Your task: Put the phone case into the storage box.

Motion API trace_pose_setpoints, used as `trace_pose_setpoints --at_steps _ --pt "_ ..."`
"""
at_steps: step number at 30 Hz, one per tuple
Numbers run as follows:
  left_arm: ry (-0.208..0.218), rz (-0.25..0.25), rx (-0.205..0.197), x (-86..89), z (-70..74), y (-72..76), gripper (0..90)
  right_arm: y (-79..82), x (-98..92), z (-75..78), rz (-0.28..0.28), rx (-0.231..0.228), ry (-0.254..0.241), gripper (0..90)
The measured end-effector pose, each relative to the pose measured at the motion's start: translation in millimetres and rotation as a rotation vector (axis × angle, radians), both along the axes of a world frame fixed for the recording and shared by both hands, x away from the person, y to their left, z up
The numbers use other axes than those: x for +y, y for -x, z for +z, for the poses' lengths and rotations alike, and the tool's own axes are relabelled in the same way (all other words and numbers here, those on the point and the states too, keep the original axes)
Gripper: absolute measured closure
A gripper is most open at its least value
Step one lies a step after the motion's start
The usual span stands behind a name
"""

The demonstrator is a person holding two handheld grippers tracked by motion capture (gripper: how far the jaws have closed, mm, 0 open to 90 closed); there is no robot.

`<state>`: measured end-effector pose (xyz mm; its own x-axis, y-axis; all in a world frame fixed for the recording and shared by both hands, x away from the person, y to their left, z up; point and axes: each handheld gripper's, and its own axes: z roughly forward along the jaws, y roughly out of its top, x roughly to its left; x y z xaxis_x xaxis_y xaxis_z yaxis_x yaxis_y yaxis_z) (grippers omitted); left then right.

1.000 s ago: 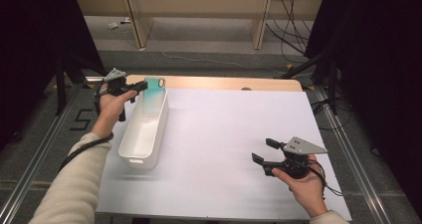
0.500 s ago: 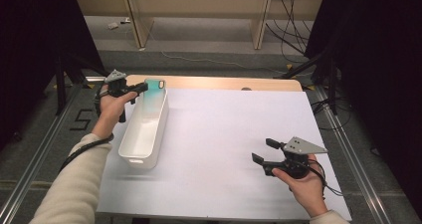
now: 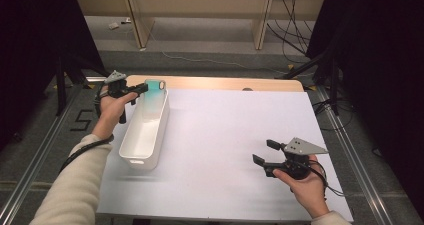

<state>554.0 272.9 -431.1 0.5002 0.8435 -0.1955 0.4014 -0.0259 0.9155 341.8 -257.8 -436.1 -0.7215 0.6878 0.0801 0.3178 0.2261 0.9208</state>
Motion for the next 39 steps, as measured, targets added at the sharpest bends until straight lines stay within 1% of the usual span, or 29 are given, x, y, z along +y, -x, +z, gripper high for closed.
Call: trace_pose_setpoints --at_steps 1,2,3,5,6,8,9,10,11,12,13,14,15,16,18,19,20,21,23,24,26,27,28,29,31,32,37,38,39 --pt "0.002 -0.001 0.000 0.1 -0.3 -0.3 81.6 0.1 0.1 -0.2 0.001 0.008 -0.001 25.0" --pt "0.002 -0.002 -0.001 0.2 -0.5 -0.6 81.5 0.6 -1.3 0.8 -0.004 0.015 0.019 24.8" --pt "0.001 0.001 0.001 0.2 -0.5 -0.7 81.4 0.5 -0.4 0.1 -0.001 0.022 -0.001 24.8" --pt "-0.001 0.004 0.003 0.1 -0.7 -1.2 81.2 0.8 -1.4 0.9 -0.005 0.021 0.016 24.8" --pt "-0.001 0.007 0.004 -0.1 -0.9 -1.4 81.0 0.2 -0.3 -0.2 0.000 0.015 0.003 24.8" --pt "0.002 0.008 0.006 -0.2 -1.4 -2.0 80.7 -0.2 -0.6 -0.1 0.005 0.006 -0.002 24.7" --pt "0.005 0.011 0.008 -0.2 -1.6 -2.3 80.6 0.0 -1.6 0.4 0.002 0.009 0.018 24.6" --pt "0.005 0.011 0.009 -0.1 -1.7 -2.5 80.5 0.3 -1.2 0.0 0.005 0.023 0.019 24.5" --pt "0.006 0.014 0.011 -0.1 -1.8 -2.5 80.5 -0.8 -1.5 -0.5 0.008 0.003 0.021 24.5" --pt "0.004 0.014 0.011 0.0 -1.8 -2.6 80.4 -1.5 -0.3 -1.6 0.010 -0.006 0.005 24.4" --pt "0.003 0.014 0.010 -0.1 -1.7 -2.8 80.4 -1.4 0.4 -2.0 0.012 0.002 -0.003 24.3" --pt "-0.002 0.013 0.011 -0.1 -1.5 -2.8 80.4 -0.6 0.9 -2.1 0.014 0.025 -0.006 24.3" --pt "-0.011 0.015 0.011 -0.5 -1.3 -2.9 80.2 0.3 0.3 -1.1 0.011 0.036 0.005 24.3" --pt "-0.018 0.016 0.011 -0.7 -1.2 -3.2 79.8 0.0 0.8 -1.6 0.018 0.039 -0.003 24.2" --pt "-0.034 0.021 0.014 -1.1 -1.1 -3.5 79.5 0.0 0.7 -1.6 0.018 0.038 -0.001 24.1" --pt "-0.037 0.022 0.015 -1.1 -0.9 -3.6 79.4 -1.0 0.3 -1.8 0.016 0.017 0.006 24.1" --pt "-0.042 0.025 0.015 -1.2 -0.5 -3.5 79.4 -0.3 -0.5 -1.1 0.012 0.029 0.020 24.0" --pt "-0.047 0.026 0.016 -1.4 -0.1 -3.4 79.4 -1.0 -0.5 -1.9 0.012 0.017 0.024 24.0" --pt "-0.068 0.031 0.014 -1.7 0.9 -3.6 79.1 -0.9 -0.2 -1.9 0.014 0.020 0.025 24.0" --pt "-0.076 0.036 0.012 -1.8 1.2 -3.7 79.1 -0.2 -0.8 -1.0 0.011 0.026 0.041 24.0" --pt "-0.080 0.044 0.016 -2.0 1.2 -3.9 79.0 -0.2 -0.8 -1.1 0.012 0.027 0.041 24.0" --pt "-0.083 0.046 0.016 -2.0 1.2 -3.9 78.9 0.5 -0.9 -0.3 0.014 0.039 0.040 24.0" --pt "-0.081 0.048 0.017 -1.9 1.2 -4.0 78.9 0.2 -0.3 -0.9 0.014 0.033 0.030 24.0" --pt "-0.081 0.052 0.017 -2.0 1.4 -3.9 78.8 0.6 -0.8 -0.1 0.014 0.038 0.041 24.0" --pt "-0.089 0.058 0.012 -1.6 1.9 -4.3 78.7 0.3 -0.5 -0.7 0.014 0.034 0.042 24.0" --pt "-0.091 0.061 0.012 -1.6 2.1 -4.3 78.6 -0.6 2.0 -3.2 0.028 0.037 0.001 24.0" --pt "-0.112 0.081 0.014 -0.7 4.9 -4.0 78.0 -0.5 2.5 -3.2 0.028 0.039 0.000 24.0" --pt "-0.113 0.083 0.013 -0.6 5.3 -3.9 78.0 -1.4 2.1 -3.5 0.023 0.014 0.009 24.0" --pt "-0.114 0.083 0.012 -0.5 5.8 -3.6 78.0 -1.4 2.2 -3.5 0.024 0.015 0.010 24.0"
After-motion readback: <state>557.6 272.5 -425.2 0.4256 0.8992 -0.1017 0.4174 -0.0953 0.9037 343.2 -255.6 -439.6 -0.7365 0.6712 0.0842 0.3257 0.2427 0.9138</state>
